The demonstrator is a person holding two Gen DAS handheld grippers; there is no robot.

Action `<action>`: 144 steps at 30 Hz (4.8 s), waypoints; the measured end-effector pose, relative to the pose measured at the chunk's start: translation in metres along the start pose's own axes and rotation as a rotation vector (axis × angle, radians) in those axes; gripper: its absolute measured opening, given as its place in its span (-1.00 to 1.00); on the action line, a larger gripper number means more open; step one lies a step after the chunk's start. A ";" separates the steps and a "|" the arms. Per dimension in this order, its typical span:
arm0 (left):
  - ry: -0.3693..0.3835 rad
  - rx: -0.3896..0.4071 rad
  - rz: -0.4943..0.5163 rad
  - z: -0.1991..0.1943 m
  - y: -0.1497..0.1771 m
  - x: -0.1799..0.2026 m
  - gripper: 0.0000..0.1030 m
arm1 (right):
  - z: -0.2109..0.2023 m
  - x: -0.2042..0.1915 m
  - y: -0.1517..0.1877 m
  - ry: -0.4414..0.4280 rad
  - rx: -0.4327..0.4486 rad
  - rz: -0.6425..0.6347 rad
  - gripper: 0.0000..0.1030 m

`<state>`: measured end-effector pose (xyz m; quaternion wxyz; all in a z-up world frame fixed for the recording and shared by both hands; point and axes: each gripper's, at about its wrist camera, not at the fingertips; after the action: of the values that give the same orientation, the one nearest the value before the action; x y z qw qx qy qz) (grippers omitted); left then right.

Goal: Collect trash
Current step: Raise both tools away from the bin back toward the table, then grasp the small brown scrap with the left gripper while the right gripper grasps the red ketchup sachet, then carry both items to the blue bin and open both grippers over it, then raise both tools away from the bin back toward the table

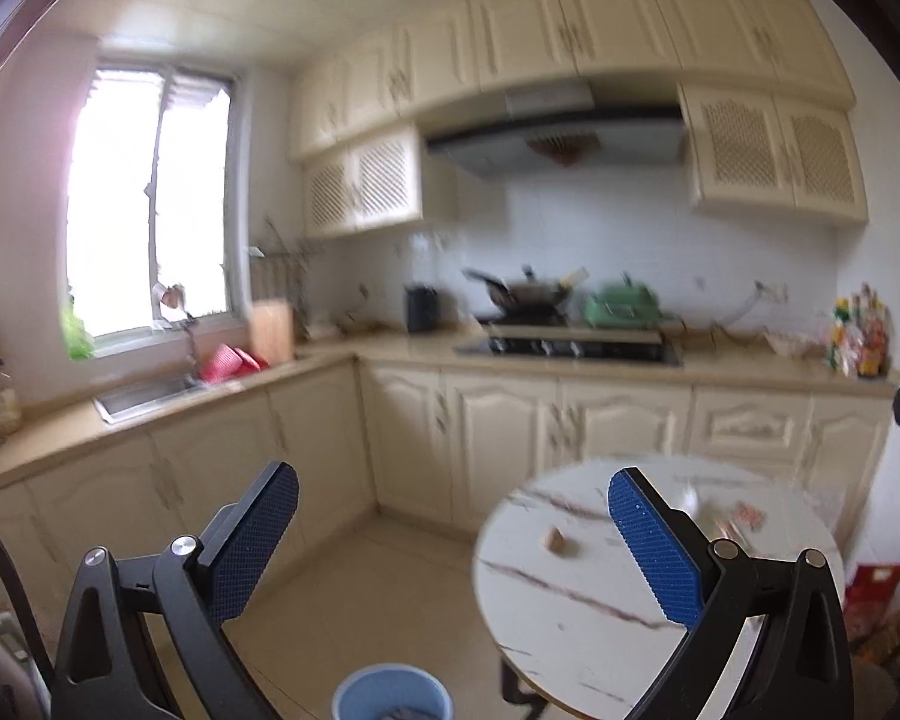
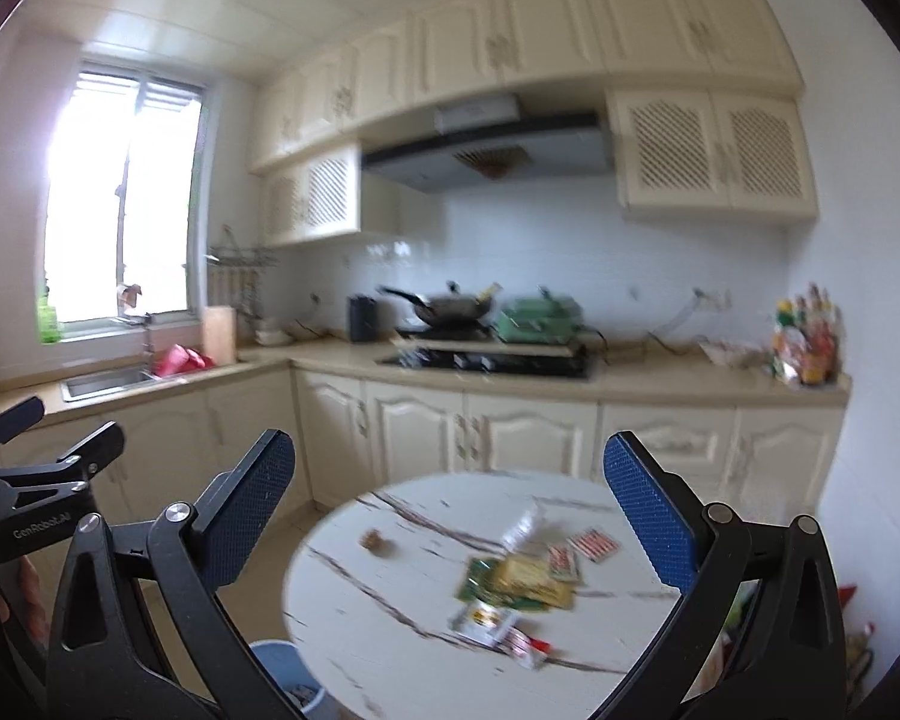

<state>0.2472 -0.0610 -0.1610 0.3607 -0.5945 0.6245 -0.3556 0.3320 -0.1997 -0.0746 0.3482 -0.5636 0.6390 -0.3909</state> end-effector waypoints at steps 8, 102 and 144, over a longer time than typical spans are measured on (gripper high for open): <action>0.076 -0.221 0.055 0.109 -0.036 0.018 0.99 | 0.084 0.071 0.020 0.078 -0.172 0.090 1.00; 0.148 -0.585 -0.247 0.176 0.032 -0.278 -0.69 | 0.298 -0.324 0.124 -0.576 -0.638 -0.392 -0.82; -0.027 -0.672 -0.425 0.234 0.015 -0.327 0.29 | 0.436 -0.325 0.164 -0.485 -0.811 -0.258 0.00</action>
<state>0.4550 0.2631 -0.2793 0.0727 -0.8001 0.5642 -0.1904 0.6845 0.0854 -0.4167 0.1880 -0.8032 0.5652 -0.0082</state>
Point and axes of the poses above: each gripper's, at about its wrist camera, not at the fingertips, and z roughly the way its jaws point, x to its right, y to its underside, and after that the axes turned 15 degrees about -x, right-handed
